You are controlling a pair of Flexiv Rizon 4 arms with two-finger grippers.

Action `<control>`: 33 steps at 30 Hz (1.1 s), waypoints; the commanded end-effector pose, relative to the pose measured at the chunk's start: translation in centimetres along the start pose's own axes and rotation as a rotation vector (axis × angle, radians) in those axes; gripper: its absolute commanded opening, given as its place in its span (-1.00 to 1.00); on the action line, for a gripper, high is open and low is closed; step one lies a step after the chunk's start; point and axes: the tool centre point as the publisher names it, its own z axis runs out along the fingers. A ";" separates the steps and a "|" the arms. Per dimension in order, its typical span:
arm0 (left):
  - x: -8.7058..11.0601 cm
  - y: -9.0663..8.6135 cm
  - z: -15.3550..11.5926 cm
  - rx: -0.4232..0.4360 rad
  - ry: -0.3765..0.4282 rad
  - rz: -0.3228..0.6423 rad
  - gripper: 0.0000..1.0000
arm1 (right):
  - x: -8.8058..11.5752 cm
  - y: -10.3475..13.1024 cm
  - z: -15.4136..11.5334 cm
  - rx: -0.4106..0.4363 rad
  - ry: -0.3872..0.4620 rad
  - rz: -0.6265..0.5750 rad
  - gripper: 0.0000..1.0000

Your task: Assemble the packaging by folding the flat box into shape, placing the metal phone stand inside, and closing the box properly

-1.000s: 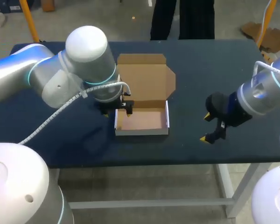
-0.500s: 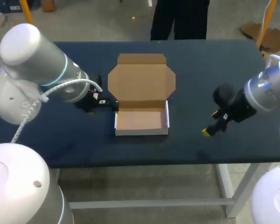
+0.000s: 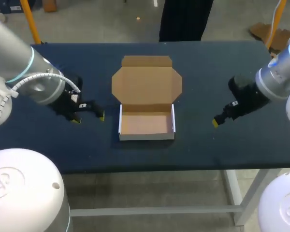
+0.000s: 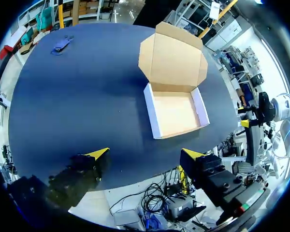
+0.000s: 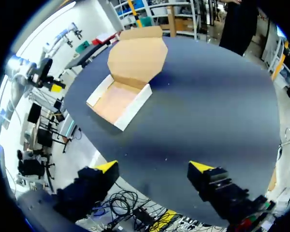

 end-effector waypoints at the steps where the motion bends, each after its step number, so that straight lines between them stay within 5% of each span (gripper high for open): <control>1: 0.3 0.3 -3.5 -0.018 -0.062 -0.010 1.00 | -0.1 0.4 -1.1 0.063 -0.007 0.047 1.00; 14: -0.1 1.4 -5.8 -0.074 -0.180 -0.065 1.00 | -0.5 0.2 -2.7 0.111 -0.120 0.226 1.00; 33: -0.7 1.9 -8.1 -0.104 -0.194 -0.125 1.00 | -0.9 -0.9 -6.1 0.043 -0.207 0.384 1.00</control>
